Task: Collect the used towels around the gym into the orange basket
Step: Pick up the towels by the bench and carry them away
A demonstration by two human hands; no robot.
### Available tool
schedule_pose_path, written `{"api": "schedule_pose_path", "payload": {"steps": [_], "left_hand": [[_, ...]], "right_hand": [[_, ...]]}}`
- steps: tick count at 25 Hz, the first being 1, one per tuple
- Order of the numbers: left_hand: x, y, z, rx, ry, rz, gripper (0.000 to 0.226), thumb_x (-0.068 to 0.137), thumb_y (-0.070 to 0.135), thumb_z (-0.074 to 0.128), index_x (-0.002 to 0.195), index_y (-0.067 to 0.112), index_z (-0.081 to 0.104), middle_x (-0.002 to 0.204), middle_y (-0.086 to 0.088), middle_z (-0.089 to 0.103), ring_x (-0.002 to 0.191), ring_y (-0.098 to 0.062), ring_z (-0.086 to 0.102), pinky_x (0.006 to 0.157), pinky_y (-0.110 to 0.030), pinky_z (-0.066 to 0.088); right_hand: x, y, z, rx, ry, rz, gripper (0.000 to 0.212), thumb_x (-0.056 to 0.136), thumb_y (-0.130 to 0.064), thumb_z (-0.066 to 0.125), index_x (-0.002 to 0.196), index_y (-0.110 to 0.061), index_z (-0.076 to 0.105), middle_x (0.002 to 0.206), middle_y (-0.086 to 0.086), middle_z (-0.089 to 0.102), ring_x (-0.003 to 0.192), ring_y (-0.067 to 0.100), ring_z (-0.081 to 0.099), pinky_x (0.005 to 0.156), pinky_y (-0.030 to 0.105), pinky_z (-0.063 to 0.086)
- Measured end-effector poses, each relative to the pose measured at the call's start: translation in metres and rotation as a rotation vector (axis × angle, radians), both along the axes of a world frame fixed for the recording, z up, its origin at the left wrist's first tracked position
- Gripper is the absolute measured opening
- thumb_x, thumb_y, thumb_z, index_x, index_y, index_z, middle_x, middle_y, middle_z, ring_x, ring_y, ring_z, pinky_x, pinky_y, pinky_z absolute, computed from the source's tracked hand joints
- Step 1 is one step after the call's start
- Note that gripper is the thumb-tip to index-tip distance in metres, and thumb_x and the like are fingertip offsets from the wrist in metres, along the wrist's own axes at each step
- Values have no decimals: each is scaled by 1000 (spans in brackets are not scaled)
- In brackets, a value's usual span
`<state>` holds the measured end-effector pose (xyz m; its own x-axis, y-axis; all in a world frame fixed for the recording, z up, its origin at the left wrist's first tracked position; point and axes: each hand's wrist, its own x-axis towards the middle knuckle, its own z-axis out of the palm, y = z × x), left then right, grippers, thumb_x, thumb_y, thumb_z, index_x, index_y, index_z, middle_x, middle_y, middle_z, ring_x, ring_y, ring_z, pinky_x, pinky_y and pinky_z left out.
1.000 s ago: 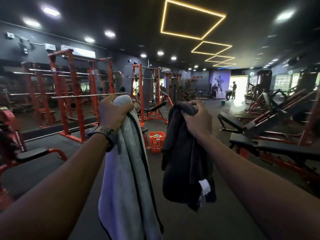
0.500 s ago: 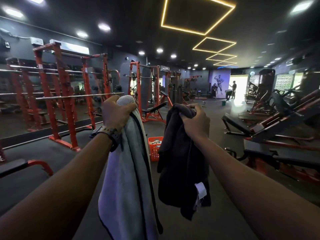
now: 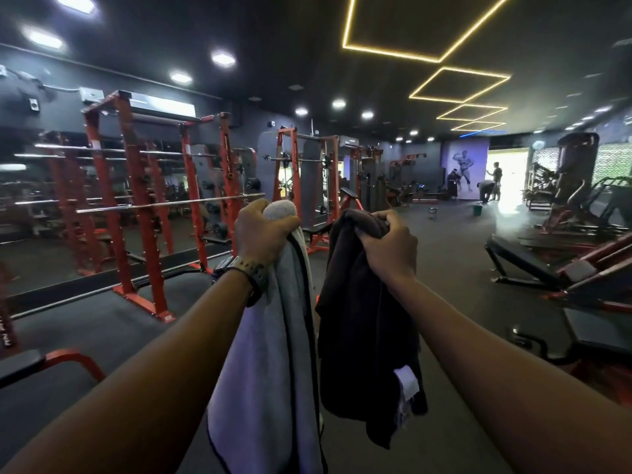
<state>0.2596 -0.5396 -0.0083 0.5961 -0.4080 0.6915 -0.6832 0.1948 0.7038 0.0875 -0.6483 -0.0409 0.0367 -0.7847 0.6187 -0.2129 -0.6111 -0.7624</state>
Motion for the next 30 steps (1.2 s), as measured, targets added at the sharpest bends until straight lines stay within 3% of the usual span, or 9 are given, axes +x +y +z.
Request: {"api": "schedule_pose_path", "payload": {"steps": [5,9,12,17,22,26,30], "left_hand": [[88,-124,-9,11,45,6,23,71,25,83,75,16,63,72,3,59,66,-12,54,59,-25,45],[171,-239,-33,-5,107,-32,26,72,30,83,80,17,63,76,3,59,66,-10,54,57,-23,41],[227,-320,-43,3,154,-101,30,71,32,85,87,17,65,86,-1,65,75,-15,61,59,-26,48],[321,-466,-40,48,213,-144,37,67,40,87,86,16,67,92,-6,70,88,-25,69,76,-43,61],[387,-609,-52,18,233,-189,43,68,36,88,94,8,70,98,-10,71,85,-20,67,67,-30,56],[442,-732,-66,51,256,-164,40,67,39,88,90,12,69,97,-7,70,87,-21,66,71,-35,57],[495,-833,-76,68,322,-167,38,64,42,88,85,18,68,86,1,67,78,-13,61,65,-28,51]], "right_hand": [[90,-121,-6,10,23,1,23,83,-40,77,97,-32,61,95,-3,68,92,24,66,80,34,52],[168,-228,-27,31,29,-36,27,82,-41,76,103,-28,65,101,3,72,93,26,66,75,30,46],[221,-298,-36,69,8,-74,28,82,-41,76,102,-26,66,101,2,73,94,26,67,74,27,42],[308,-424,-31,99,-11,-115,24,82,-41,77,98,-28,64,92,-4,67,88,21,63,73,28,43],[372,-563,-52,80,-32,-130,20,83,-36,77,93,-27,61,87,-6,62,82,17,57,72,26,39],[426,-690,-73,131,-28,-96,25,83,-38,77,99,-24,64,90,-6,64,83,16,58,72,25,39],[481,-795,-80,139,-11,-83,24,84,-39,77,97,-26,63,89,-6,62,82,16,57,69,24,38]]}}
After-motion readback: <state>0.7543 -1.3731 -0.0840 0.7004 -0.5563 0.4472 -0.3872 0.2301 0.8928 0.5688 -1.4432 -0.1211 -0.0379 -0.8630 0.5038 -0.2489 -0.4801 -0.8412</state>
